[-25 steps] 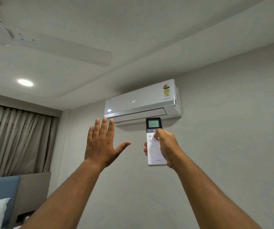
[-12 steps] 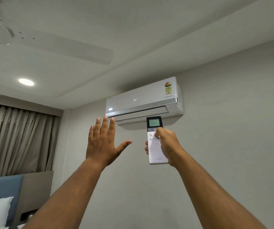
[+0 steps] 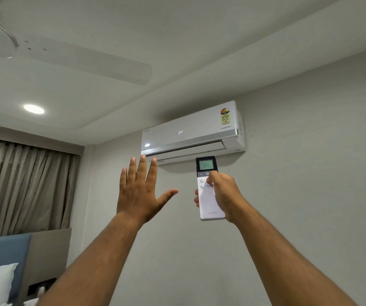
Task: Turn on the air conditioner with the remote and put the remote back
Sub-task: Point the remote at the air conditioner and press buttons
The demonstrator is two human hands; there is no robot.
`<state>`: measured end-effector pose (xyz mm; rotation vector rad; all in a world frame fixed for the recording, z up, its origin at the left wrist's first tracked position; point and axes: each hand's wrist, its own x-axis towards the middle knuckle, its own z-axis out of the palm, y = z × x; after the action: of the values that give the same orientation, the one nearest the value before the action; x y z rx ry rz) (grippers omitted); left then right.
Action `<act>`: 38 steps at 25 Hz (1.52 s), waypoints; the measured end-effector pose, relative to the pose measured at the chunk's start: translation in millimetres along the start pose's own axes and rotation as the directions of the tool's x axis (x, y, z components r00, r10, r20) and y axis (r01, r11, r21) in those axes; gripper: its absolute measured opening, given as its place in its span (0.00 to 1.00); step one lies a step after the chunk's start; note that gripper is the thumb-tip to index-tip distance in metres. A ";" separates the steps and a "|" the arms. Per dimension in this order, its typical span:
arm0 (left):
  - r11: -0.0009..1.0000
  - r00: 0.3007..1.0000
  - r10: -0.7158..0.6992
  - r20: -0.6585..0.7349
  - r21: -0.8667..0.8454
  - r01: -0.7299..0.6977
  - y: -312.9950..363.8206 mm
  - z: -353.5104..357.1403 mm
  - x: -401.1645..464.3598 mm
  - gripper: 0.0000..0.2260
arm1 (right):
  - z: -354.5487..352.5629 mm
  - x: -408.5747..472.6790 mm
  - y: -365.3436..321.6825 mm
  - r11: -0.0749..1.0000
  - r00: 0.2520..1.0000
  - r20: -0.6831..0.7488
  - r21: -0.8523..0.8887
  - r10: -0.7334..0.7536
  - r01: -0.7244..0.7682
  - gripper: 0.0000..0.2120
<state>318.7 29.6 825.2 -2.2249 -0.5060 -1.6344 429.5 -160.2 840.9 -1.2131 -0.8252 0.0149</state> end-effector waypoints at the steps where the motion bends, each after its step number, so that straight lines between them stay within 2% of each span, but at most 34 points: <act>1: 1.000 1.000 -0.003 0.000 0.004 0.003 -1.6 0.1 -0.2 0.45 | 0.9 0.2 0.2 1.000 1.000 0.000 -0.001 0.000 0.000 0.08; 13: 0.995 0.997 -0.072 0.015 0.074 0.070 -25.1 3.6 0.4 0.46 | 16.1 6.7 5.9 1.000 1.000 0.000 -0.030 0.005 -0.005 0.09; 28: 0.992 0.999 -0.039 0.008 0.119 0.038 -42.8 5.5 5.3 0.46 | 28.7 12.9 9.5 0.999 1.000 -0.014 -0.035 -0.009 0.009 0.06; 38: 0.990 0.998 -0.048 -0.050 0.132 0.054 -40.4 3.0 6.5 0.44 | 28.2 12.6 7.5 1.000 1.000 0.013 0.001 -0.010 0.010 0.05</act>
<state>304.0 67.1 832.9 -2.0884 -0.6453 -1.6232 425.6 -129.0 844.6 -1.2089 -0.8423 0.0147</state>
